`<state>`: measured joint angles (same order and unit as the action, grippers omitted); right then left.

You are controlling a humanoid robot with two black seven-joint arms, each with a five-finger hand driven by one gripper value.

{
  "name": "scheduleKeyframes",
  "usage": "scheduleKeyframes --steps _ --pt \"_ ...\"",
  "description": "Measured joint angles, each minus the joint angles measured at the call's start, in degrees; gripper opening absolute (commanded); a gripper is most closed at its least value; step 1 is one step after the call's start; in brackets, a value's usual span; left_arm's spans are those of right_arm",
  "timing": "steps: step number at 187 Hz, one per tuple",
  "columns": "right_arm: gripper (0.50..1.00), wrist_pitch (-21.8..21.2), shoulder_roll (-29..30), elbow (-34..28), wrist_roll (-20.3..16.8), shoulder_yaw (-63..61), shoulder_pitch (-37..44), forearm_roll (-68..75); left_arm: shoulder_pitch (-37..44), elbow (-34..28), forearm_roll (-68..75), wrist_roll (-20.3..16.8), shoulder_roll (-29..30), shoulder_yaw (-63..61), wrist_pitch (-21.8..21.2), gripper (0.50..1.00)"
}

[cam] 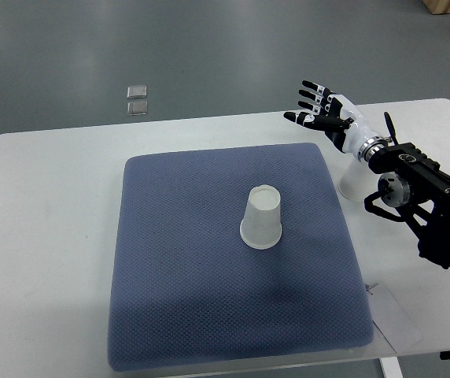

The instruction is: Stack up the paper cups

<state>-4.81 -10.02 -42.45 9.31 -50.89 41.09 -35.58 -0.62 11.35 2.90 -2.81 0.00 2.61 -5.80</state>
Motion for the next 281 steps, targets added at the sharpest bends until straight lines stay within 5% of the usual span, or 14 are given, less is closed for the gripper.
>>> scheduleKeyframes --steps 281 --pt "0.926 -0.6 -0.7 -0.5 0.2 -0.6 1.7 0.2 0.0 0.0 0.0 0.0 0.0 0.0 0.0 1.0"
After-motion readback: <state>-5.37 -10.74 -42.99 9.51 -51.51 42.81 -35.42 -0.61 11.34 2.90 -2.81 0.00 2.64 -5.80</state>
